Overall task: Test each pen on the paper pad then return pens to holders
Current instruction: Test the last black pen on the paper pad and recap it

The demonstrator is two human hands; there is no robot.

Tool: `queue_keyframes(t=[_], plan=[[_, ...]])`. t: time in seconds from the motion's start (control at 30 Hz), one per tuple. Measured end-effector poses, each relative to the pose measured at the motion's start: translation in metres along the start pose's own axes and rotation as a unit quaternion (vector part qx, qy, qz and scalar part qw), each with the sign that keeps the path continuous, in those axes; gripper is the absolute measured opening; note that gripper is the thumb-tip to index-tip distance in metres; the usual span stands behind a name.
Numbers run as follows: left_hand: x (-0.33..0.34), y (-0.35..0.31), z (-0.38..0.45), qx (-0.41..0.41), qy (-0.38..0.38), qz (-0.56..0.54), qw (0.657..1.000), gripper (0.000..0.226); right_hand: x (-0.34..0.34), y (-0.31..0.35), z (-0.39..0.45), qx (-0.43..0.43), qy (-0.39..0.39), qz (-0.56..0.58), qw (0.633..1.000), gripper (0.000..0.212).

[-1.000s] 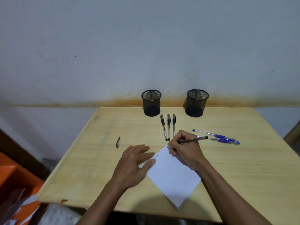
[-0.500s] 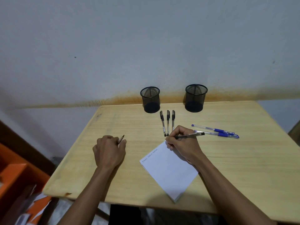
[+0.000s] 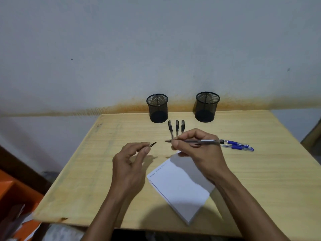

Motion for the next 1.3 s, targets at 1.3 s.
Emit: queue_keyframes(t=[1.3], plan=[[0.038, -0.046, 0.007, 0.258, 0.109, 0.219, 0.935, 0.022, -0.060, 0.053, -0.054, -0.180, -0.126, -0.352, 0.910, 0.025]])
Point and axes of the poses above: each hand's wrist, its own z-axis towards the middle knuckle, its own x-axis out of the palm, y = z × x, the point moved 3 cm from there along z, towards the middle knuckle, and after that the axes turned 9 degrees about y, right-handed, at the moved point
